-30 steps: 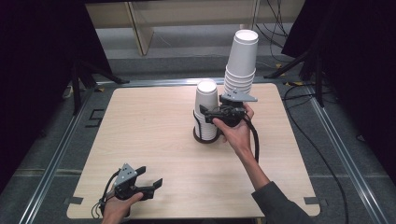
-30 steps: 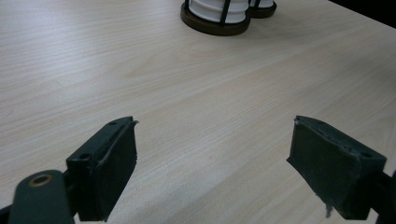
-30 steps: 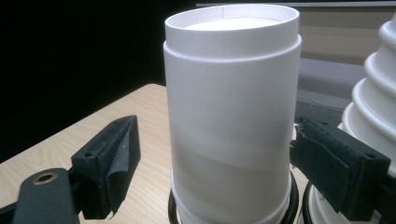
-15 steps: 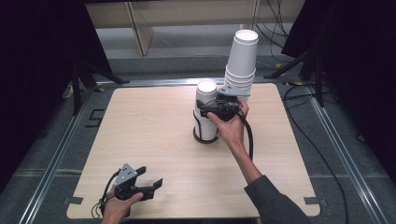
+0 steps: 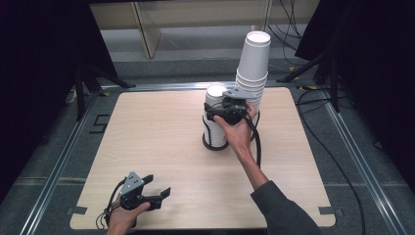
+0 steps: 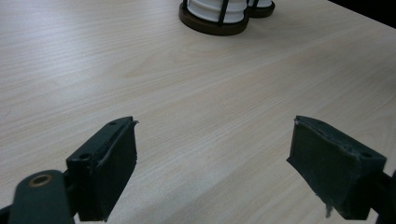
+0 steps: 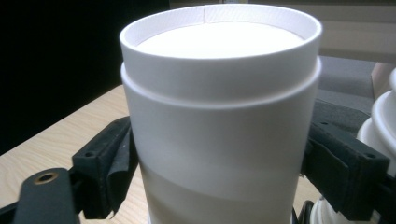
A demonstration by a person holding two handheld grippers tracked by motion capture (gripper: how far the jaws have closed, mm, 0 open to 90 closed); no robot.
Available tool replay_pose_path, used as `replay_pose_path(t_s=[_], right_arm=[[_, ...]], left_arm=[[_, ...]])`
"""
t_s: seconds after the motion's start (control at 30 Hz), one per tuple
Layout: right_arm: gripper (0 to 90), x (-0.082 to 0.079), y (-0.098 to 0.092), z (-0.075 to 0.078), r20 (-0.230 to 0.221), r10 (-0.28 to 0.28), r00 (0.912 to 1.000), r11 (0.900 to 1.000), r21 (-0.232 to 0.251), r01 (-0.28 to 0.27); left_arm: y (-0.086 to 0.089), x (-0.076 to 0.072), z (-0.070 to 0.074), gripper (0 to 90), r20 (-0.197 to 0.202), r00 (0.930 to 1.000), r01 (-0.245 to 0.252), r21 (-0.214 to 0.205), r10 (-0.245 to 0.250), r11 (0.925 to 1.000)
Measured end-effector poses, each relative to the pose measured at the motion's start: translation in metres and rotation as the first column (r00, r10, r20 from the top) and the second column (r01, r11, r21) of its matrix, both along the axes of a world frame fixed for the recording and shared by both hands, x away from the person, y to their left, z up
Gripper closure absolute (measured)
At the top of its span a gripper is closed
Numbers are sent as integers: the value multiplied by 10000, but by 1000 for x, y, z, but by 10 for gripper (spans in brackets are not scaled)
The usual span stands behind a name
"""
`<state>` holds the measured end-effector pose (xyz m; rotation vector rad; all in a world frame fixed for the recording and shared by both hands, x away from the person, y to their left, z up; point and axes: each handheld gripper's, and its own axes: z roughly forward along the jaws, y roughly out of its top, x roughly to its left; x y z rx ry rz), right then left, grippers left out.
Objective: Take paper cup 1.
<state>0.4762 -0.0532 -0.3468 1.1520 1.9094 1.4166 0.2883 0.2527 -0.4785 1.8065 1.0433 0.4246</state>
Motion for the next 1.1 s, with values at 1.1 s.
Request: replay_pose_path(t_s=[1.1], right_arm=[[206,-9,-1,32,563,-186,9982,9998,127,179]], left_arm=[[0,0,0,144,-6,10000,17,22,-17,10000]])
